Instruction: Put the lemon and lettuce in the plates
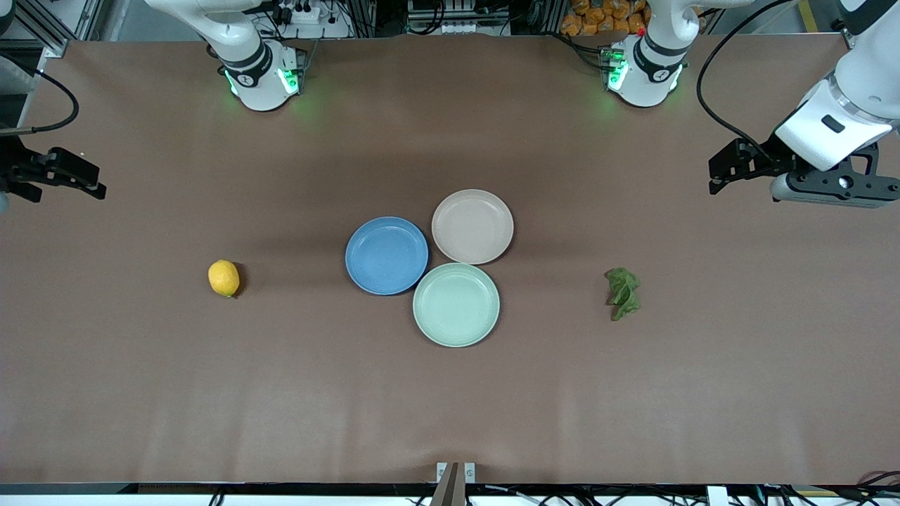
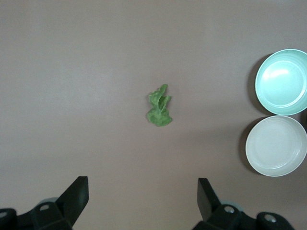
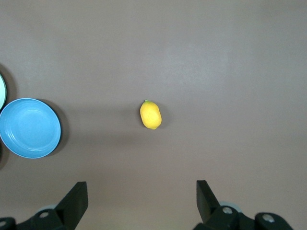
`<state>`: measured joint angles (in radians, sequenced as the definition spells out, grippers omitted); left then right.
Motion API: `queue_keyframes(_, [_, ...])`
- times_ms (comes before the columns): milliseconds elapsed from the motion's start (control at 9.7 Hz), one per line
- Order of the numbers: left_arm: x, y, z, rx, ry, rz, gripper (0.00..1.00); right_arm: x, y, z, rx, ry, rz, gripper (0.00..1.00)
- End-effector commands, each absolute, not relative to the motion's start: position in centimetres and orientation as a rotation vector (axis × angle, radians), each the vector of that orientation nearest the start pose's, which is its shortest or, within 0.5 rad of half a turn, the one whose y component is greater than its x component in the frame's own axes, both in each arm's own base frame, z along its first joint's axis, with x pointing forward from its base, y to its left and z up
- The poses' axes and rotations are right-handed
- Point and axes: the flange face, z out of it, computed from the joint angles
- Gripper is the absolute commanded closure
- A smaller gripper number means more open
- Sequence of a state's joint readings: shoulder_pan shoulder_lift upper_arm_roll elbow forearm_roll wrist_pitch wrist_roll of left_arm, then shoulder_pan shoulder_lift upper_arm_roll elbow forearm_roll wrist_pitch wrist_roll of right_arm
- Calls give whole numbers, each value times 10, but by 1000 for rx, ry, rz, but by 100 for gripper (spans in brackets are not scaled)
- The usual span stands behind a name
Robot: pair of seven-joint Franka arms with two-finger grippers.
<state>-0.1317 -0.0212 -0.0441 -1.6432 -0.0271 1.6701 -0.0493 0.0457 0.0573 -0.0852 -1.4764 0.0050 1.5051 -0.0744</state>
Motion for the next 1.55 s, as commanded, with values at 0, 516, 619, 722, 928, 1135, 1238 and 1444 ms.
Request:
queue_keyframes(0, [542,-102,620,-3175,243,-84,0,566,-22,633,-3155,-33,42,0])
queue_keyframes(516, [542,-104,619,-3175,247,-81,0,566,-21,633,-3153,-33,42,0])
queue_keyframes(619, [543,-104,617,-3174,247,-76,0,566,-22,633,-3153,-31,42,0])
queue_keyframes(722, [543,-104,617,-3174,247,-76,0,566,-22,633,-3153,-31,42,0])
queue_keyframes(928, [542,-106,619,-3174,255,-76,0,566,-22,633,-3153,-28,42,0])
queue_keyframes(1135, [537,-120,619,-3172,267,-63,0,566,-22,633,-3153,-31,44,0])
queue_keyframes(1238, [539,-118,618,-3171,262,-58,0,566,-22,633,-3153,-31,44,0])
queue_keyframes(1444, [541,-117,615,-3171,262,-56,0,566,-23,633,-3152,-28,44,0])
